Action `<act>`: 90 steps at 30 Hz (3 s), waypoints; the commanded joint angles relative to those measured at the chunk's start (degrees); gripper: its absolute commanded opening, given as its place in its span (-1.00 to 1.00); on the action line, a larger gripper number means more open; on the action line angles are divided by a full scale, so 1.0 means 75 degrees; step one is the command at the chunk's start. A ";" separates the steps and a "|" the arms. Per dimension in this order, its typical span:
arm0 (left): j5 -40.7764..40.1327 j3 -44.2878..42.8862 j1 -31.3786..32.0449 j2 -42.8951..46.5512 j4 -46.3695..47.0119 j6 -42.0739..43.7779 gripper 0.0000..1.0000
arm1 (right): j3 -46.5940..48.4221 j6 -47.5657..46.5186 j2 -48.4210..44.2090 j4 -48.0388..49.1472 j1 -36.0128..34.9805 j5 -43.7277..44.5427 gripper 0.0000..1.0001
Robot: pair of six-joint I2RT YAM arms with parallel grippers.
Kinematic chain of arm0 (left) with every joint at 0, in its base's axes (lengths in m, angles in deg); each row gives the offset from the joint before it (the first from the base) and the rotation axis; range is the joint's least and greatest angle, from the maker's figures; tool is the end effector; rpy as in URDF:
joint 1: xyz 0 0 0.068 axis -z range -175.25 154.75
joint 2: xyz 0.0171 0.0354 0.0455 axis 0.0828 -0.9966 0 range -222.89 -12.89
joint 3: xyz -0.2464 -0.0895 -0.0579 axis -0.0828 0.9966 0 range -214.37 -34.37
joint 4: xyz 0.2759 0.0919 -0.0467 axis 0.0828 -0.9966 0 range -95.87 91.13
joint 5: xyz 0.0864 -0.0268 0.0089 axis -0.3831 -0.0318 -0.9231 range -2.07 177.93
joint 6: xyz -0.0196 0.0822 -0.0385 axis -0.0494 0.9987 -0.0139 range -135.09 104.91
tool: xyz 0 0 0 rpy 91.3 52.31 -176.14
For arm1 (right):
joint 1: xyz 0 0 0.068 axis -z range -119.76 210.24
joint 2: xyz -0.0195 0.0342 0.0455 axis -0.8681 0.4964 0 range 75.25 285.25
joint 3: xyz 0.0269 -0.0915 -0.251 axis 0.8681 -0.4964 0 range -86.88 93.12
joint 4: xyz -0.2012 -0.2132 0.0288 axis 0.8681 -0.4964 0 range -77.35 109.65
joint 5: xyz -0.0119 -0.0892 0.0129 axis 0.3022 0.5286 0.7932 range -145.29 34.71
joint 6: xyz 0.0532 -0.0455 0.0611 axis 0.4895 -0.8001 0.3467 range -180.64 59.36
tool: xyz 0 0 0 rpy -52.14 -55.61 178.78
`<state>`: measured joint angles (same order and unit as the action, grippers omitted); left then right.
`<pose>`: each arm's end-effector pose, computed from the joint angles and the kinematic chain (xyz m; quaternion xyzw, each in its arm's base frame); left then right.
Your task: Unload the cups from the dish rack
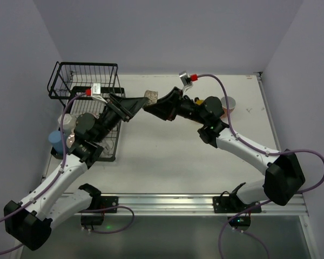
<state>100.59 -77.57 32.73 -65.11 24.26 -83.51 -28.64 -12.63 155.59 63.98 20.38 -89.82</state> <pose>0.2544 -0.1560 0.3719 -0.1296 0.6035 -0.6295 0.4719 0.2696 0.2868 0.3737 -0.2079 0.5485 0.6692 0.4562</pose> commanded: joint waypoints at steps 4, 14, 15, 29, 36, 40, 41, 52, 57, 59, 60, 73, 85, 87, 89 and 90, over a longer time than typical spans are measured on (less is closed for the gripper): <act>0.0092 -0.0216 0.0124 0.0272 0.0444 -0.0077 -0.85 | 0.0004 -0.0131 -0.0141 0.0277 -0.0041 0.0161 -1.00; -0.1640 -0.1657 0.0124 0.1209 -0.3866 0.3706 1.00 | 0.0941 -0.2543 -0.0130 -0.4688 -0.0030 0.1015 -1.00; -0.1909 -0.1681 0.0124 0.1349 -0.4450 0.3964 1.00 | 0.1116 -0.2801 -0.0048 -0.5064 -0.0030 0.1191 -1.00; -0.3995 0.0157 0.0124 0.3846 -0.7033 0.6263 1.00 | 0.4608 -0.5135 0.4275 -0.9602 0.0544 0.4521 -1.00; -0.4454 0.0663 0.0124 0.4011 -0.6834 0.6346 1.00 | 0.5476 -0.5345 0.5529 -1.0176 0.1107 0.4555 -1.00; -0.4618 0.0651 0.0124 0.3894 -0.6882 0.6334 1.00 | 0.5828 -0.5487 0.5987 -1.0552 0.1119 0.4954 -1.00; -0.4653 0.0651 0.0124 0.3882 -0.6916 0.6299 1.00 | 0.5852 -0.5510 0.6034 -1.0587 0.1119 0.5071 -1.00; -0.5450 0.0475 0.0124 0.3109 -0.7455 0.5398 1.00 | 0.5829 -0.5370 0.5661 -1.0775 0.1131 0.5260 0.18; -0.5801 0.0651 0.0124 0.3143 -0.7550 0.4297 1.00 | 0.5361 -0.5077 0.4675 -1.0365 0.1119 0.4755 0.56; -0.6175 0.0826 0.0124 0.3237 -0.7515 0.3957 1.00 | 0.4918 -0.4972 0.3986 -1.0120 0.1096 0.4371 0.71; -0.6293 0.0919 0.0124 0.3295 -0.7480 0.3665 1.00 | 0.4741 -0.4867 0.3740 -0.9863 0.1061 0.4241 0.85; -0.7512 0.1763 0.0124 0.2253 -0.7960 0.2057 1.00 | 0.0897 -0.3976 -0.0186 -0.7494 0.0744 0.2799 0.88; -0.8204 0.1904 0.0124 0.0859 -0.7034 0.1998 0.89 | 0.0333 -0.3870 -0.1008 -0.7189 0.0732 0.2669 0.84; -0.8321 0.1928 0.0124 0.0706 -0.6859 0.2033 0.83 | 0.0309 -0.3870 -0.1055 -0.7177 0.0744 0.2669 0.84; -0.8543 0.1928 0.0124 0.0543 -0.6742 0.2080 0.80 | 0.0251 -0.3847 -0.1078 -0.7107 0.0744 0.2658 0.83; -0.8591 0.1905 0.0124 0.0495 -0.6718 0.2103 0.79 | 0.0239 -0.3812 -0.1079 -0.7060 0.0732 0.2658 0.82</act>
<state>42.67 -63.50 33.39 -60.44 -30.71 -65.50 -25.82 -42.14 149.08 8.03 26.04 -68.53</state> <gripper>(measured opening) 0.903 0.917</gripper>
